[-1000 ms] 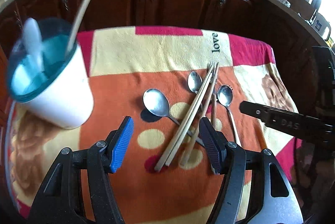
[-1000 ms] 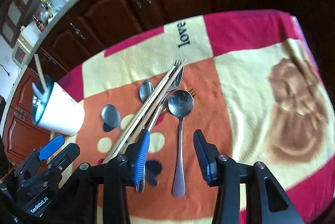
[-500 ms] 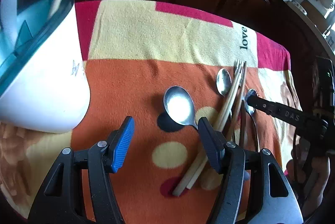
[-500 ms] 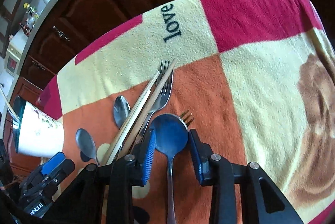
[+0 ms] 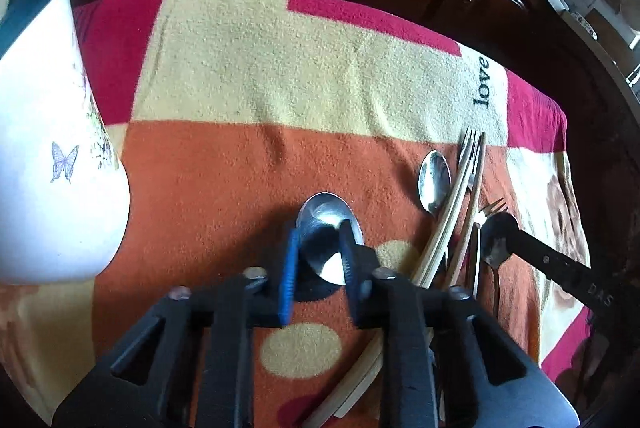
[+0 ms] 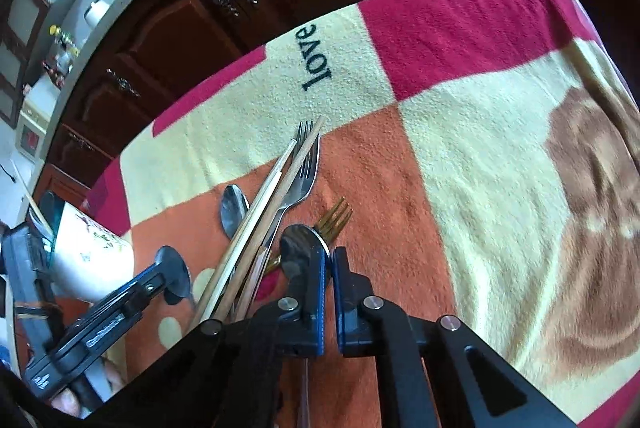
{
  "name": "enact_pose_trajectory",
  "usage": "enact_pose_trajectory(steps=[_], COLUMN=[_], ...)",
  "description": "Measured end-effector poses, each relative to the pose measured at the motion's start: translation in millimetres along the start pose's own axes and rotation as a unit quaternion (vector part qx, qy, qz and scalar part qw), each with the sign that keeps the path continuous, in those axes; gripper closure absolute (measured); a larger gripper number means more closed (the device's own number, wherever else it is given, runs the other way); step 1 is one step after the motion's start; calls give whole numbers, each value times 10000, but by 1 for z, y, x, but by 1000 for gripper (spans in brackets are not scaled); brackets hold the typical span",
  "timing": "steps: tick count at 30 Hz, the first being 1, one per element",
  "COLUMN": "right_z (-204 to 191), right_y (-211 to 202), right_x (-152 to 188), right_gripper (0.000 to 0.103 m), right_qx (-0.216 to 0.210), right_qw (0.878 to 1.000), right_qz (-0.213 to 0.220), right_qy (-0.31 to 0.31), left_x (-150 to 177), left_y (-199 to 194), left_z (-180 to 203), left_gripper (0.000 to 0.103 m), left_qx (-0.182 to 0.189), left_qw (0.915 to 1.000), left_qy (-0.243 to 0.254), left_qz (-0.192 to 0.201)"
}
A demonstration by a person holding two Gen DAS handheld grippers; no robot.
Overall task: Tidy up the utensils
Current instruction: 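Grasp a metal spoon with the left tool while the right tool grasps another metal spoon, then lift both held spoons and carry them over the cup opening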
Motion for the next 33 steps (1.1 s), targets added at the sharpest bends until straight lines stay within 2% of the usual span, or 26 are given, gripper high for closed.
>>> enact_pose_trajectory(steps=[5,8,14,19,23,24,26,27,28,30,31,33], right_z=[11,17,18,24,30,31,29,26,23,16,15,13], right_y=[-14,-21,-13,-7,-2,-1,1,2,3,6,7,11], right_x=[7,6,3,7,7,5,2,0,-2,-3,-3,0], right_gripper=[101,101,101,94,94,92,82,71,65,68,80,95], right_qx=[73,310,356,70,-45,-65,-176,-276,-320,-128,-12,-6], right_qw=[9996,9988,9991,9993,9991,9992,9992,9992,9991,9998,10000,9999], right_qz=[191,336,204,40,-46,-52,-66,-64,-72,-74,-52,-122], right_qy=[169,181,135,370,414,398,339,291,274,109,70,36], left_x=[2,4,12,22,29,31,35,36,37,39,40,42], left_y=[-11,-26,-58,-78,-88,-90,-95,-97,-100,-103,-106,-111], left_z=[0,-2,2,-3,-11,-14,-19,-20,-22,-25,-26,-29], left_gripper=[98,98,98,99,99,99,99,99,99,100,100,100], left_qx=[55,-98,-388,-459,-521,-514,-479,-492,-511,-511,-521,-546], left_qw=[9998,9991,9956,9942,9937,9937,9938,9936,9934,9935,9933,9926], left_qy=[68,76,251,209,163,139,68,53,37,7,-4,1], left_qz=[186,404,810,955,983,984,999,1012,1027,1020,1029,1082])
Point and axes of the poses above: each gripper's, at about its wrist camera, not at the fingertips, and y roughly the way its jaws point, z to its right, x to its underside, the point moved 7 cm from there along y, roughly the way its jaws point, and after that the axes turned 11 degrees about -z, right-handed, at the moved point
